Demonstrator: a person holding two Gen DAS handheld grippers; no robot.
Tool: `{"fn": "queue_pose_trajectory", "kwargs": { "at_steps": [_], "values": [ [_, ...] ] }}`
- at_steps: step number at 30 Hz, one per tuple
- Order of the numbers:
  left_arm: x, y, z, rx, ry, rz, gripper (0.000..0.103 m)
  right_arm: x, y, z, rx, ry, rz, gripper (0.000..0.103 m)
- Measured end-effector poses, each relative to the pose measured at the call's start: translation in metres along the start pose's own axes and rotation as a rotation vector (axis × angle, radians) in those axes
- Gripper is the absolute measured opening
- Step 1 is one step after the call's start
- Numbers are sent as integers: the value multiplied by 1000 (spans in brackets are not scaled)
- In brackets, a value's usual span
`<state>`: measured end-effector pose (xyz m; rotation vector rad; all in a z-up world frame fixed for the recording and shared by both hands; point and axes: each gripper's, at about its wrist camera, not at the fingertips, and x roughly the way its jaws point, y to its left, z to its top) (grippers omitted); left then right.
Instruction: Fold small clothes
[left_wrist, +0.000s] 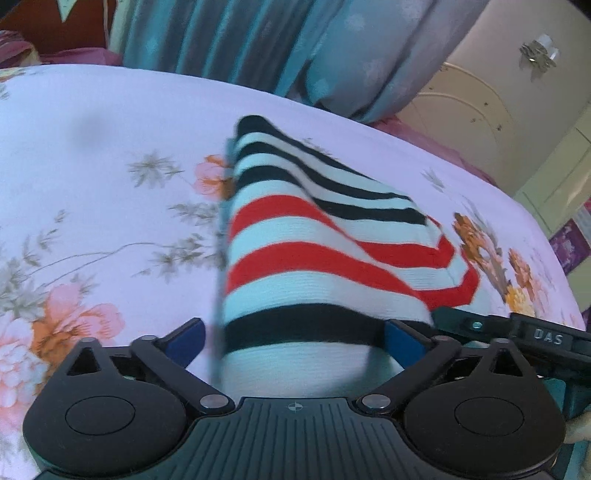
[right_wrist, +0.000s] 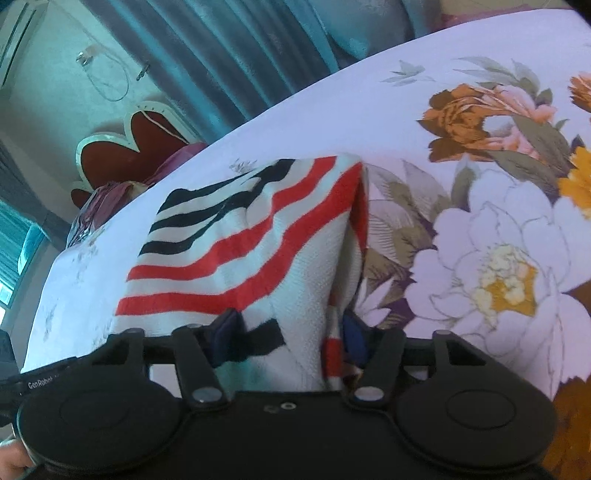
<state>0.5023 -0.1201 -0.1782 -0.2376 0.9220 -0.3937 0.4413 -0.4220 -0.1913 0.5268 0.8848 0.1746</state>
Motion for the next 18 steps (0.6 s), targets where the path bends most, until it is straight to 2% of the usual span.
{"fn": "queue_pose_trajectory", "kwargs": {
  "at_steps": [1, 3, 7, 11, 13, 18],
  "values": [
    [1, -3, 1, 2, 4, -13, 91, 0, 0, 1, 0, 5, 6, 47],
    [2, -6, 3, 2, 6, -2, 91, -3, -1, 2, -8, 7, 13, 46],
    [6, -5, 4, 6, 7, -8, 91, 3, -4, 3, 6, 12, 24, 54],
    [8, -7, 4, 4, 3, -5, 90, 7, 4, 4, -17, 5, -4, 54],
    [7, -7, 5, 12, 3, -6, 85, 5, 6, 4, -13, 9, -6, 41],
    [2, -9, 4, 34, -15, 3, 75, 2, 6, 1, -13, -7, -13, 38]
  ]
}}
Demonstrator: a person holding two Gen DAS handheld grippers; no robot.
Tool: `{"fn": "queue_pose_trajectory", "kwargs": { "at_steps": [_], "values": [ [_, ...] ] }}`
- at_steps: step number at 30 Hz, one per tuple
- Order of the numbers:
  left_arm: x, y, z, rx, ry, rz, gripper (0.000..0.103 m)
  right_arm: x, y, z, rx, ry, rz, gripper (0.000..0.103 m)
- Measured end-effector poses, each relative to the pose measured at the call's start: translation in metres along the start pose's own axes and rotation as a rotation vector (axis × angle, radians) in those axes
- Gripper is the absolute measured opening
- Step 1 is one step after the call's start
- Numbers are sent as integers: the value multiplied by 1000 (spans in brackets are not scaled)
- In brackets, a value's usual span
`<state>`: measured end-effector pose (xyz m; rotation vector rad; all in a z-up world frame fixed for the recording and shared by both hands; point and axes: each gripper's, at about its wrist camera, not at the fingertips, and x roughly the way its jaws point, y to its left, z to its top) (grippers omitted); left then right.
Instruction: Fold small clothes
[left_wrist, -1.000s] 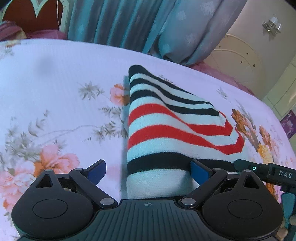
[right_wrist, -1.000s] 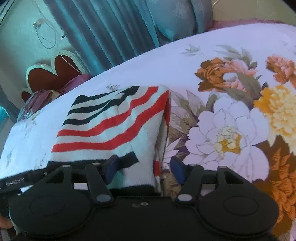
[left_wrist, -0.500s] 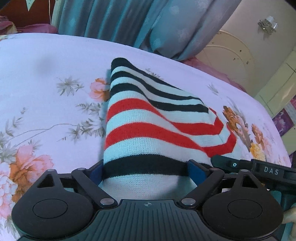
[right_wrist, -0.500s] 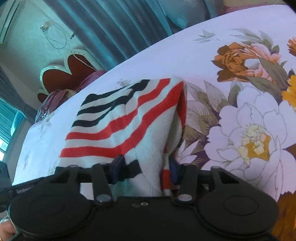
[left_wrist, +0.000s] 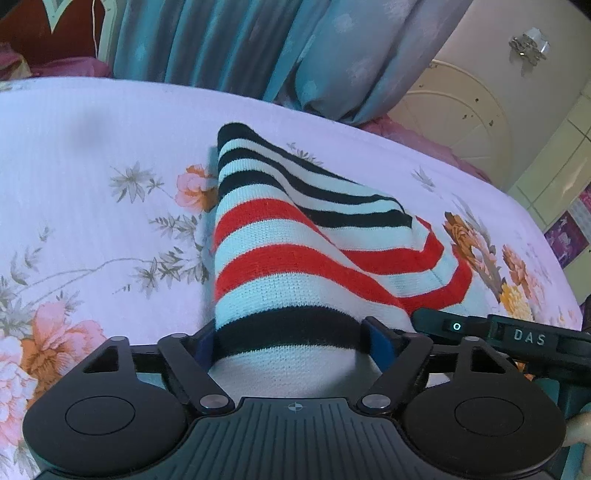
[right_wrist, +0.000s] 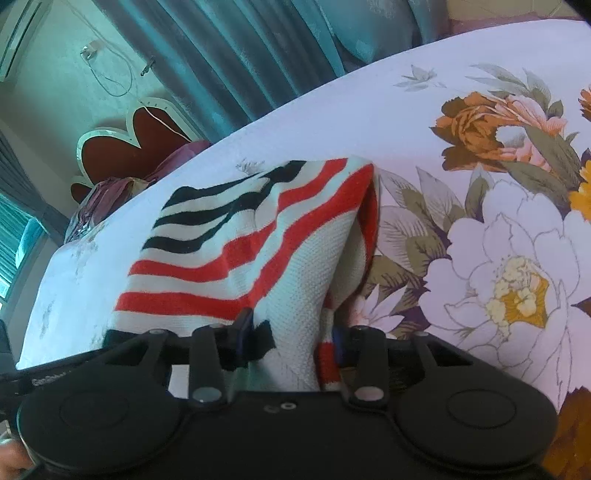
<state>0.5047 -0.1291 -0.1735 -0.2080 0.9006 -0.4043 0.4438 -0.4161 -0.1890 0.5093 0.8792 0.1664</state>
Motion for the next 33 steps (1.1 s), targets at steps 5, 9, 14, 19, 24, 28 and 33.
{"fn": "queue_pose_trajectory", "kwargs": {
  "at_steps": [5, 9, 14, 19, 24, 28, 33],
  "values": [
    [-9, -1, 2, 26, -12, 3, 66, -8, 7, -2, 11, -31, -7, 36],
    [-17, -4, 4, 43, -21, 4, 64, -13, 11, -2, 21, -50, -3, 35],
    [-28, -9, 5, 66, -38, -1, 62, -23, 16, -2, 11, -70, 3, 35],
    [-43, -11, 7, 72, -49, -16, 62, -33, 24, -3, 10, -95, 9, 35],
    [-64, -4, 8, 65, -74, -18, 62, -41, 41, -1, -11, -123, 18, 35],
    [-86, 17, 10, 50, -94, -8, 62, -39, 62, -1, -28, -135, 40, 35],
    [-122, 66, 8, 13, -131, 26, 62, -21, 109, -7, -64, -125, 80, 35]
  ]
}}
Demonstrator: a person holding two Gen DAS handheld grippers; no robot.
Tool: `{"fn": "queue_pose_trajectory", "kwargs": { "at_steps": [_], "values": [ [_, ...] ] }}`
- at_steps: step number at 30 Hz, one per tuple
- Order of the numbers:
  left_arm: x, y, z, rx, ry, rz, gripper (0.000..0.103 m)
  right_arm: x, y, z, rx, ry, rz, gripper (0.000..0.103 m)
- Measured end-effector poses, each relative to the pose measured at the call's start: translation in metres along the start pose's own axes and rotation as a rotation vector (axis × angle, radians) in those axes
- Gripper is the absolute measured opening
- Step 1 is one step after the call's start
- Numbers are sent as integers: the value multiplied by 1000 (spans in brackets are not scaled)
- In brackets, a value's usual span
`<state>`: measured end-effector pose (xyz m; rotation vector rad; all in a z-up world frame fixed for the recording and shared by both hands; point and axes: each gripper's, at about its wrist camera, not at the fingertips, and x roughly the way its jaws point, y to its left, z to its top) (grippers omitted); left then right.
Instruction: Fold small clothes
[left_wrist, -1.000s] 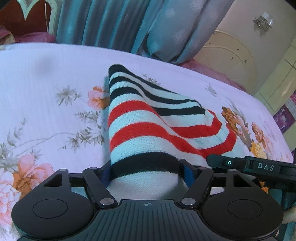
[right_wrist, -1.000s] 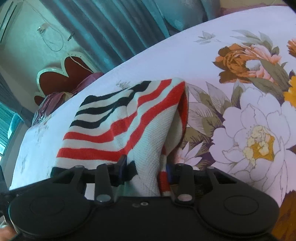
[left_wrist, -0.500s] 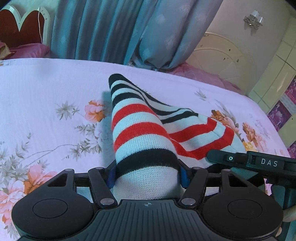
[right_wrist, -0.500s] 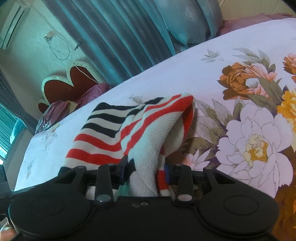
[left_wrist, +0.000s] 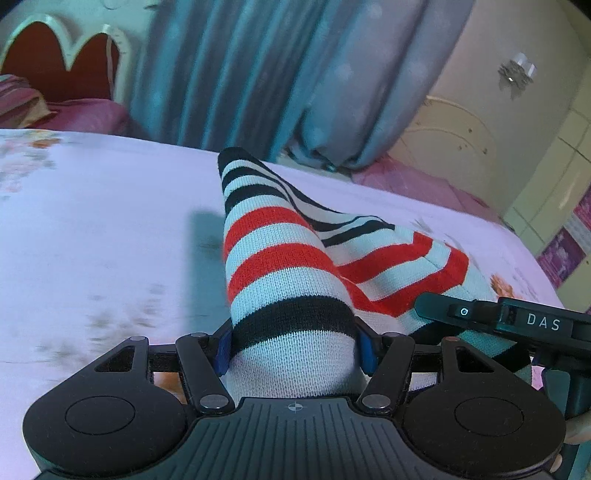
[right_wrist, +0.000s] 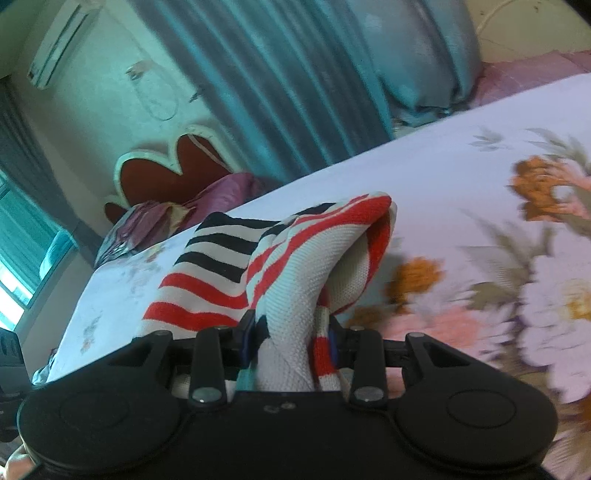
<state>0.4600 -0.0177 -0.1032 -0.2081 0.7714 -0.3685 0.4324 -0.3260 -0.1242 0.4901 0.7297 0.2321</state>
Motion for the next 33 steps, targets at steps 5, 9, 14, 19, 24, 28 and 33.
{"fn": "queue_pose_trajectory", "kwargs": {
  "at_steps": [5, 9, 14, 19, 24, 28, 33],
  "values": [
    [-31, 68, 0, -30, -28, 24, 62, 32, 59, -10, -25, 7, 30, 35],
    [-50, 135, 7, -49, -43, 42, 62, 65, 113, -20, -40, 12, 43, 35],
    [-55, 214, 19, -51, -49, 65, 62, 117, 171, -32, -53, 21, 56, 35],
    [-49, 275, 26, -55, -55, 86, 62, 164, 205, -41, -50, 36, 65, 34],
    [-30, 314, 17, -50, -29, 121, 63, 200, 220, -54, -60, 101, 47, 35],
    [-25, 331, 2, -52, -38, 120, 83, 207, 211, -69, -38, 128, 5, 42],
    [-29, 332, 2, -62, -41, 123, 84, 194, 199, -68, 31, 112, -21, 47]
  ]
}}
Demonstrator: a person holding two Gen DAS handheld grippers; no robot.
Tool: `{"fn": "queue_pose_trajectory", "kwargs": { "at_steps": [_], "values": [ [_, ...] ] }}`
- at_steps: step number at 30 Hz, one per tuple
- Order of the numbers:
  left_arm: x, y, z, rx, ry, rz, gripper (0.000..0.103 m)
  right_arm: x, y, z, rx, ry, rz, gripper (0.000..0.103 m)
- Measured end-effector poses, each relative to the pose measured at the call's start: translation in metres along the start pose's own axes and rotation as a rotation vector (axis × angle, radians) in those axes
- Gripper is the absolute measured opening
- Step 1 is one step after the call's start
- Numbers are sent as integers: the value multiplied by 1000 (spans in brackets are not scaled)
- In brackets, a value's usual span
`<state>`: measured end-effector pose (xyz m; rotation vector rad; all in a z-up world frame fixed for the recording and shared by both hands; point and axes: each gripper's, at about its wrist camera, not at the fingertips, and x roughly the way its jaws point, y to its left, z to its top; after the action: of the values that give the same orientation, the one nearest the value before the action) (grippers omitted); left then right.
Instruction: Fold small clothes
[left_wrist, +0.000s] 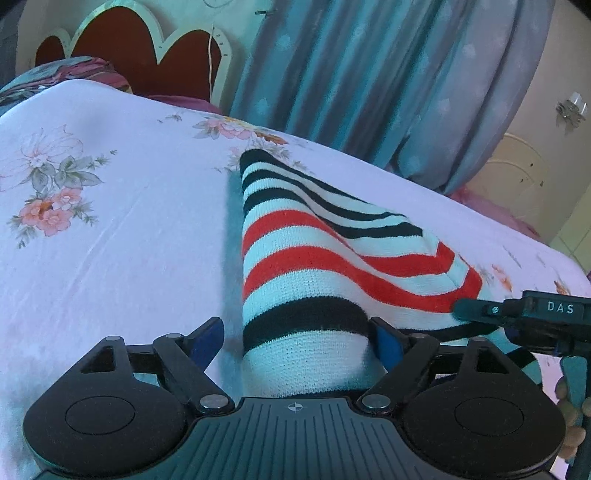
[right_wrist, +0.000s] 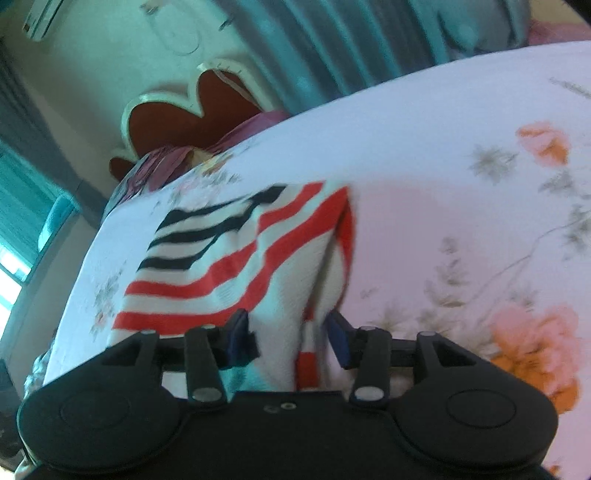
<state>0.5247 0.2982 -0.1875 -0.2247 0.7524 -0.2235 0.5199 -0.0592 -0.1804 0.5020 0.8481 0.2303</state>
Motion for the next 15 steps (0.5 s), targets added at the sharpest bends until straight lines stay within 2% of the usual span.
{"fn": "queue_pose_trajectory", "kwargs": {
  "at_steps": [1, 3, 4, 7, 10, 12, 14, 15],
  "values": [
    [-5, -2, 1, 4, -11, 11, 84, -5, 0, 2, -2, -8, -12, 45],
    [-26, -7, 2, 11, -81, 42, 84, -14, 5, 4, -38, -27, -41, 39],
    [-35, -10, 3, 11, -116, 40, 84, -19, 12, 7, -74, -49, -67, 32],
    [-43, -16, 13, 28, -169, 21, 84, -23, 25, 20, -125, -114, -89, 28],
    [-20, -26, 25, 64, -137, 25, 84, -10, 41, 30, -156, -106, -75, 28],
    [-1, -27, 27, 59, -81, 30, 84, 2, 49, 29, -178, -92, -79, 28],
    [18, -21, 25, 43, -22, 62, 84, 15, 50, 27, -201, -73, -118, 27],
    [26, -17, 22, 27, 4, 65, 84, 20, 48, 25, -211, -65, -149, 23]
  ]
}}
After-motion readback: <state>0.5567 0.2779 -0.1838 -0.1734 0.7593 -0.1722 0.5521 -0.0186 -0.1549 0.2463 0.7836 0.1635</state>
